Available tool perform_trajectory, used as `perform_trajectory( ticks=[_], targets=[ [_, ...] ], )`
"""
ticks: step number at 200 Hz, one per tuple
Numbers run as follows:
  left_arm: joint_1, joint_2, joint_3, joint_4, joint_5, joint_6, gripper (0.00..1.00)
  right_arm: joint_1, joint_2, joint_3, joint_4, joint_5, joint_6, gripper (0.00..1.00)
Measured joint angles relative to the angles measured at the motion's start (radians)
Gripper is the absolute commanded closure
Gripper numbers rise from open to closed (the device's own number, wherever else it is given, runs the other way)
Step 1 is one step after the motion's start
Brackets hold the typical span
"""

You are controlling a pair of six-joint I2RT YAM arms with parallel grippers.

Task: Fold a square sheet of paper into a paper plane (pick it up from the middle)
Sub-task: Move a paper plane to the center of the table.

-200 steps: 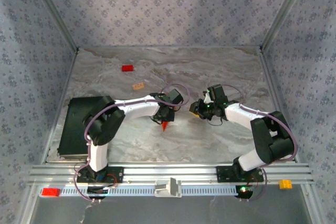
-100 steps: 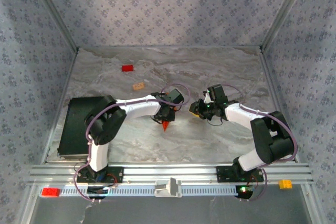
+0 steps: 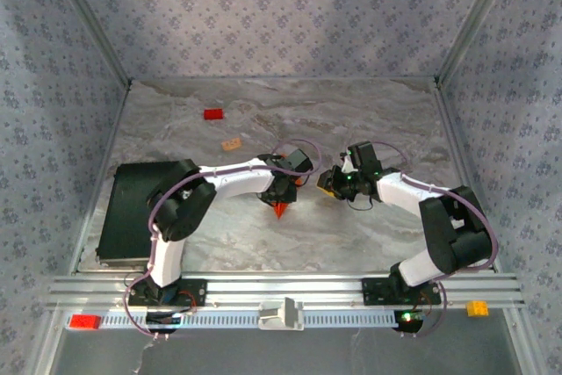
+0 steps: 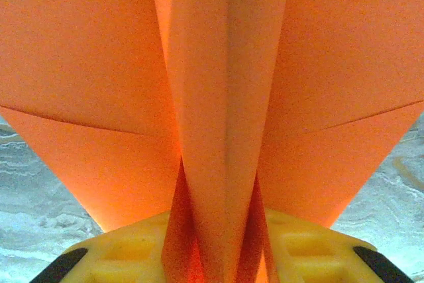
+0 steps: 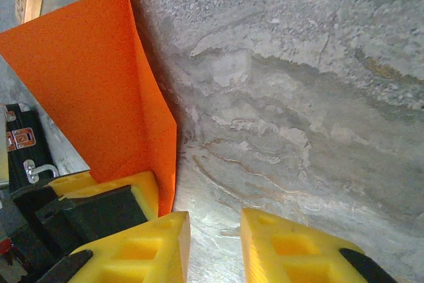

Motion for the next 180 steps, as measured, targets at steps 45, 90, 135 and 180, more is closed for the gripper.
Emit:
perform_trajectory(
  ticks=[45, 90, 135, 180],
  targets=[
    [0.0, 0.001, 0.002, -0.004, -0.002, -0.058, 0.69, -0.013, -0.008, -0.01, -0.007, -0.001, -0.004, 0.72],
    [-0.003, 0.001, 0.009, -0.03, -0.003, -0.086, 0.68, -0.023, -0.023, -0.015, -0.013, -0.004, -0.007, 0.72],
    [-0.007, 0.001, 0.033, -0.069, -0.004, -0.081, 0.67, -0.027, -0.036, -0.019, -0.017, -0.003, -0.016, 0.72],
    [-0.008, 0.0, 0.041, -0.085, -0.006, -0.075, 0.66, -0.032, -0.048, -0.024, -0.033, 0.0, -0.029, 0.71]
  ],
)
